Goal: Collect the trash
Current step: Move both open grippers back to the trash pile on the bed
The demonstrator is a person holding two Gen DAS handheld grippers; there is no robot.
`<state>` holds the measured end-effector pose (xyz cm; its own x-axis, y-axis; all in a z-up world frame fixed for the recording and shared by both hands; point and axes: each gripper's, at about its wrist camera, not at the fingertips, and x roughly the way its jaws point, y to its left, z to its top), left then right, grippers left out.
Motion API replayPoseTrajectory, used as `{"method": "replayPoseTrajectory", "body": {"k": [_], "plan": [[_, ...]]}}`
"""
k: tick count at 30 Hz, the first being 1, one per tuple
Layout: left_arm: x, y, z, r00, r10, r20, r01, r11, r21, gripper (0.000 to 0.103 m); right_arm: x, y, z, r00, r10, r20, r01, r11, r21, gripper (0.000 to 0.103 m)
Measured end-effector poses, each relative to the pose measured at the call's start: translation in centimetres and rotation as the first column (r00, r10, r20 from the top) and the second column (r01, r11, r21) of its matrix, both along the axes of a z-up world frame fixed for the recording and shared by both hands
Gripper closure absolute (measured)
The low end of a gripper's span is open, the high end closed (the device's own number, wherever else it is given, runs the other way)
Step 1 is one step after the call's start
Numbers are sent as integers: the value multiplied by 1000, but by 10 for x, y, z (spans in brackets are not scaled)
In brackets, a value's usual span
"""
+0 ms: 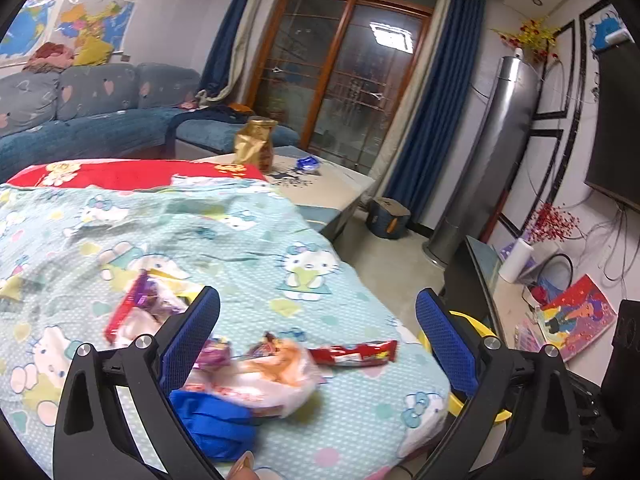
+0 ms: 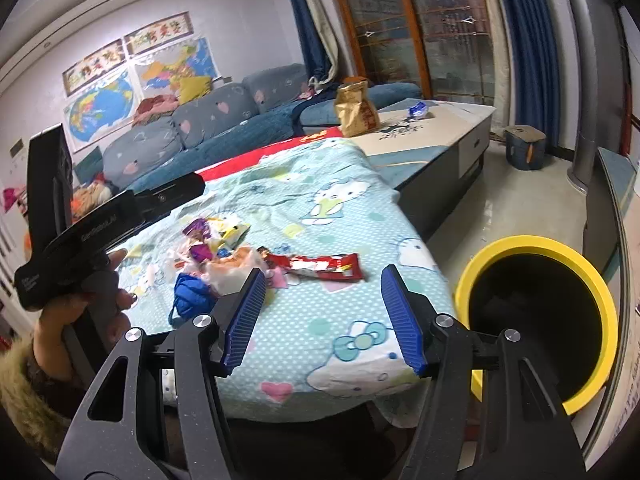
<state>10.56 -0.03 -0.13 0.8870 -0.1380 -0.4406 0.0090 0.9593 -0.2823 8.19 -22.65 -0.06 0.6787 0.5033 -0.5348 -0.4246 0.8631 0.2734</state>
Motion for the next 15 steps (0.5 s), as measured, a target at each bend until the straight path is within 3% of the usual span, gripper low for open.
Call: {"method": "replayPoseTrajectory", "body": {"k": [15], "plan": [[-16, 87, -10, 984, 174, -32, -176, 983, -48, 7, 6, 67, 0, 991, 131, -13, -131, 991, -39, 50]]}}
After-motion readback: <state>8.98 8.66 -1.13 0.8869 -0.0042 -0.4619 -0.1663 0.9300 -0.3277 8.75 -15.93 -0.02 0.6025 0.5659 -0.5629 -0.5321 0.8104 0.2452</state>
